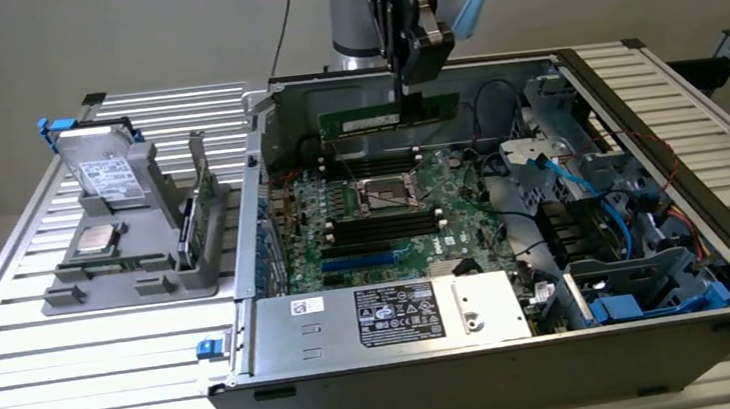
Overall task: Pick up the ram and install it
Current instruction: 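Pick up the ram and move it above insertion slot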
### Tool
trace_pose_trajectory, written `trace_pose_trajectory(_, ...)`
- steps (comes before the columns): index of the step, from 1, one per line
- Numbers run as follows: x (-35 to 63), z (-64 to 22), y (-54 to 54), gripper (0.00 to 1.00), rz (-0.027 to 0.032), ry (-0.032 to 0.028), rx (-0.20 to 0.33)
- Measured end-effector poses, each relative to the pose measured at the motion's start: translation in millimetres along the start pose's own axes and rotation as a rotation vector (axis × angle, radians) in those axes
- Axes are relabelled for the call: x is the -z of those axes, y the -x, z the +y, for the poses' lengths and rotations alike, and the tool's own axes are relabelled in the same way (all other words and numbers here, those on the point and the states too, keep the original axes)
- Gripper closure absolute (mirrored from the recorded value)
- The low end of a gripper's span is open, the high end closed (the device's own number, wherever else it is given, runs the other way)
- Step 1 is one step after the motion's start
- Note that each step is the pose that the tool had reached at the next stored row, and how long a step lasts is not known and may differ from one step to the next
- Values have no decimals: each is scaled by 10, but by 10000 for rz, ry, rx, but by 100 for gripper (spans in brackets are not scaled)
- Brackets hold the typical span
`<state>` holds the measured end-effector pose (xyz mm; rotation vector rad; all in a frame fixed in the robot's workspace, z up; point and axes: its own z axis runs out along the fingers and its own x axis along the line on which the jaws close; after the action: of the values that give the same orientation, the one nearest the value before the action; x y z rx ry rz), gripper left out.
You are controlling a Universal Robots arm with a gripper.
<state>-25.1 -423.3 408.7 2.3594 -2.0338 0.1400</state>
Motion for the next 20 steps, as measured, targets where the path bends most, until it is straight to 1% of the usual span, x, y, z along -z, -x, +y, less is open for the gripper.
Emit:
trace_pose_trajectory(6,-15,-24,72,86,6,-27,-38)
trace_pose_trajectory(12,-36,-45,194,86,11,-63,-48)
trace_pose_trajectory(14,-54,-51,237,86,12,-72,-52)
trace_pose_trajectory(20,-142,-60,336,86,16,-68,-120)
